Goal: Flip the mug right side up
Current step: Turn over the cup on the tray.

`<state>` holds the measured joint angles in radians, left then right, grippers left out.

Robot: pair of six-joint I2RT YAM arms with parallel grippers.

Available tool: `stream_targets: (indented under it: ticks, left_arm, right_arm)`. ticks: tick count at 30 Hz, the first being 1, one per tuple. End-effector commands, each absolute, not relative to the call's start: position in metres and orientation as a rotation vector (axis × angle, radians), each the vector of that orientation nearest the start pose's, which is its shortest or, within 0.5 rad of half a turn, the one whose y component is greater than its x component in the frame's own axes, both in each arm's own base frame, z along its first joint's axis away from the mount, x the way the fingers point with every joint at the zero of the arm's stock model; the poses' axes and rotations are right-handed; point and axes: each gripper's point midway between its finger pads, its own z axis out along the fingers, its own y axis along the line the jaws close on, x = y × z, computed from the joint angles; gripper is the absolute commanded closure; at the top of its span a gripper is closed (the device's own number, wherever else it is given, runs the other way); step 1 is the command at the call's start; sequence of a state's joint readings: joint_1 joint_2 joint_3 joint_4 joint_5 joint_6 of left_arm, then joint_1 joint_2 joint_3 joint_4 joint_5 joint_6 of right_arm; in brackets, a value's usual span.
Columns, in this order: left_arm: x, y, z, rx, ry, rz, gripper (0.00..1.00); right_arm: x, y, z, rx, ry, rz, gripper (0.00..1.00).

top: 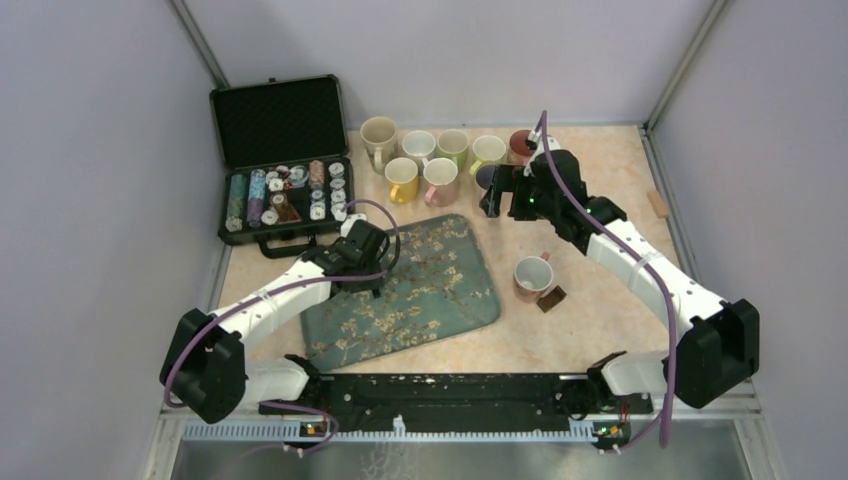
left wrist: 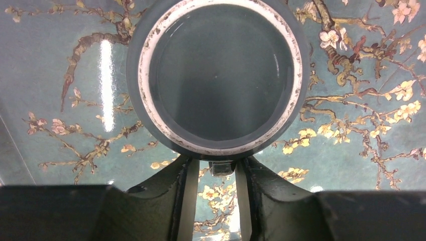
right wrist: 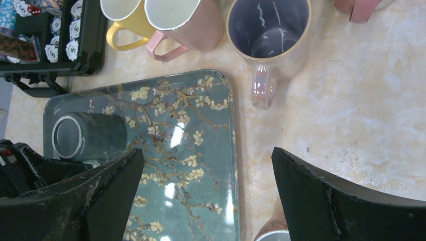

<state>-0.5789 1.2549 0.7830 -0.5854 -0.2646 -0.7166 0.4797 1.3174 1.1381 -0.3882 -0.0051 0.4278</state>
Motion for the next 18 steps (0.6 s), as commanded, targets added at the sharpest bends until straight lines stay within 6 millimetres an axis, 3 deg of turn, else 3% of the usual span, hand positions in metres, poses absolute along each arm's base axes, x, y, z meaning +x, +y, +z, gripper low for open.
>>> stream_targets:
  ticks: [1,12,14,18]
  left_arm:
    - [0.2536,-0.1378,0.0733,-0.270,2.525,-0.128,0.63]
    - [0.2577,-0.1390,0.0727,-0.260,2.510,-0.128,0.64]
    - [0.2595,-0.1385,0.0742,-0.252,2.505,-0.122,0.67]
    - [0.2629,-0.1387,0.0775,-0.237,2.498,-0.112,0.84]
  right_arm:
    - [0.3440,0.1975,0.2369,-0.044,2.121,0.555,0.01]
    - [0.3423,0.1966,0.2368,-0.042,2.120,0.556,0.01]
    - [0.3418,0.1965,0.2372,-0.043,2.119,0.557,0.01]
    - [0.3420,0.1964,0.2372,-0.042,2.120,0.556,0.01]
